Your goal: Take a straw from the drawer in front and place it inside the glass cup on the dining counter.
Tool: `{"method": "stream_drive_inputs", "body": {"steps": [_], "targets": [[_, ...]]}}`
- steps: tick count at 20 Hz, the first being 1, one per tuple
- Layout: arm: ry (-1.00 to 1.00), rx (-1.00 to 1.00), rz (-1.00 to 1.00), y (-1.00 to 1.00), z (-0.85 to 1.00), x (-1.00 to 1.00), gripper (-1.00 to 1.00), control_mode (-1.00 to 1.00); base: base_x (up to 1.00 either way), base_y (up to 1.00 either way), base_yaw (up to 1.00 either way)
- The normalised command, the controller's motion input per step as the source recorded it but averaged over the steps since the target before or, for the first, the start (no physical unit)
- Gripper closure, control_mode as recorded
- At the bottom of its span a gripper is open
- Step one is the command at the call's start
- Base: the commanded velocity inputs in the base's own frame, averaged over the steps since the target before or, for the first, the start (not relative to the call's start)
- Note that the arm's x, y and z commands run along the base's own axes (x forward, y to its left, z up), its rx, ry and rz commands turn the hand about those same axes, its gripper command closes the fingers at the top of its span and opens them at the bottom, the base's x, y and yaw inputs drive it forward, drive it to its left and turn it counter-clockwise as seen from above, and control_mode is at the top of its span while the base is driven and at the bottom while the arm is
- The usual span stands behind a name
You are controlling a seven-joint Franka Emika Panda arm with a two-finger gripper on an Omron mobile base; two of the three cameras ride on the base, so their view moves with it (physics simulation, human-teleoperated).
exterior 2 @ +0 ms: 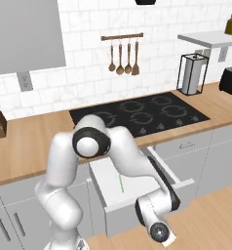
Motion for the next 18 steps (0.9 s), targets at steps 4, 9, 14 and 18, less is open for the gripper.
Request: {"method": "stream_drive_inputs", "body": {"steps": [4, 9, 14, 18], "targets": [[0.29, 0.03, -0.02, -0.50, 1.00, -1.00, -1.00, -1.00, 0.00, 0.00, 0.00], [0.09, 0.04, -0.01, -0.33, 1.00, -0.78, -1.00, -1.00, 0.00, 0.00, 0.00], [-0.18, 0.00, 0.02, 0.03, 1.00, 0.06, -1.00, -1.00, 0.00, 0.00, 0.00], [0.03, -0.01, 0.22, 0.29, 1.00, 0.45, -1.00, -1.00, 0.00, 0.00, 0.00]]}}
